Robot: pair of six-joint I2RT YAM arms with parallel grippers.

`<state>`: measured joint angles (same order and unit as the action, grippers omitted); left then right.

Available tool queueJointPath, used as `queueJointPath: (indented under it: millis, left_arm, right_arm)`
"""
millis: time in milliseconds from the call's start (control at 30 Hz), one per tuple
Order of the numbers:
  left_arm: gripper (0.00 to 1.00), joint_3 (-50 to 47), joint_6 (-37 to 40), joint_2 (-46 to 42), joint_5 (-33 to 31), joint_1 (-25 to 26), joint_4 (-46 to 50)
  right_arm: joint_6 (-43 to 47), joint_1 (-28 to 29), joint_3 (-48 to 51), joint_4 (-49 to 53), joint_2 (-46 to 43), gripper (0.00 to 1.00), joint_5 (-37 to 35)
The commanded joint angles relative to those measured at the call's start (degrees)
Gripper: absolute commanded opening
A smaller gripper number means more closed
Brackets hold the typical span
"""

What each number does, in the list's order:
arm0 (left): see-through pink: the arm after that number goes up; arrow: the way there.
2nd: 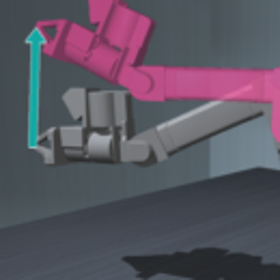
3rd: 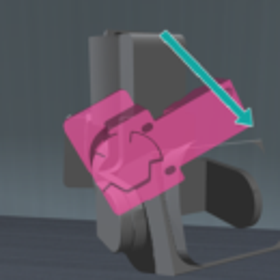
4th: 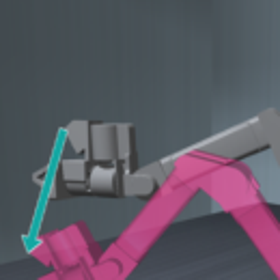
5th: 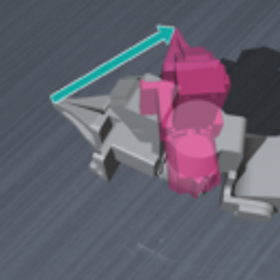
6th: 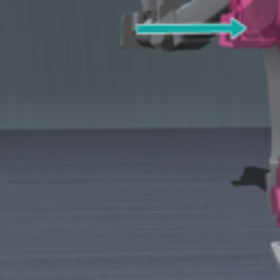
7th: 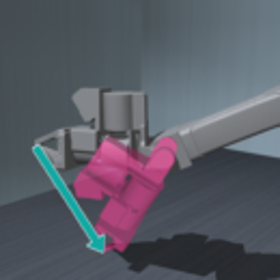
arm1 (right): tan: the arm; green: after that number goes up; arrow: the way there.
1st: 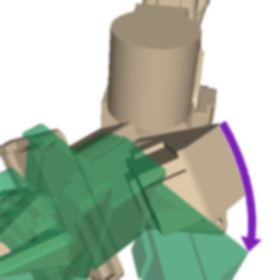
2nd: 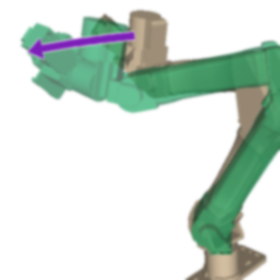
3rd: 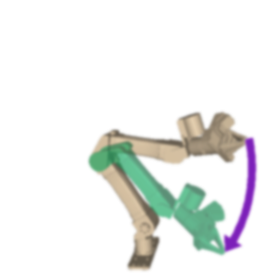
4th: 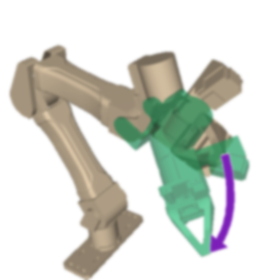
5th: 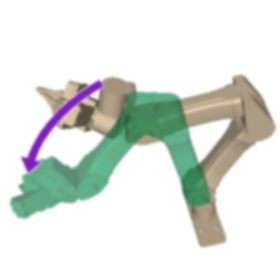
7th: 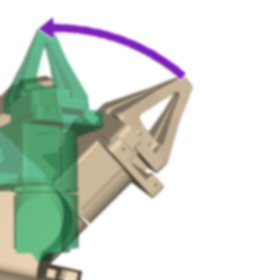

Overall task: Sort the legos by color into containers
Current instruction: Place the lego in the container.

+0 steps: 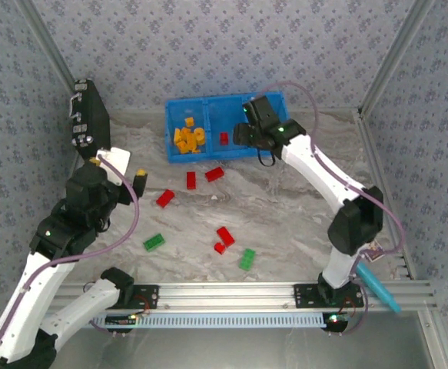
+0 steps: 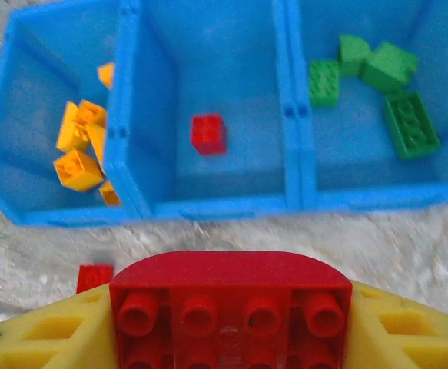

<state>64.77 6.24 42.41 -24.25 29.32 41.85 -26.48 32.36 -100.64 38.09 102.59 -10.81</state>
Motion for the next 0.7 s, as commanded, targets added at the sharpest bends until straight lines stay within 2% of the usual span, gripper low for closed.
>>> queueJointPath:
  millis: [0,267,400,500,667]
  left_arm:
    - [0.90,-0.5,-1.5,1.1,2.1,-1.6,-0.4]
    - [0.90,-4.0,-7.2,2.2,4.4,-4.0,2.8]
    - [0.90,-7.0,-12.3,3.3,7.3,-5.5,2.6]
    - [0.90,-9.5,-15.7,5.2,8.3,-6.3,1.9]
    - [0.90,-12.5,-19.6,9.1,9.6,-7.5,0.8]
  right_arm:
    - [6.3,-0.7,-5.9,-0.3,7.5,0.44,0.5]
    - [10.3,-1.9,-18.3,-6.3,23.2,0.45,4.2]
    - [10.8,-2.6,-26.8,-5.0,31.1,0.47,5.9]
    - [11.3,-3.2,-32.2,-3.9,35.1,0.52,6.6]
    - [11.0,-4.4,-34.9,-5.0,37.6,0.56,8.2]
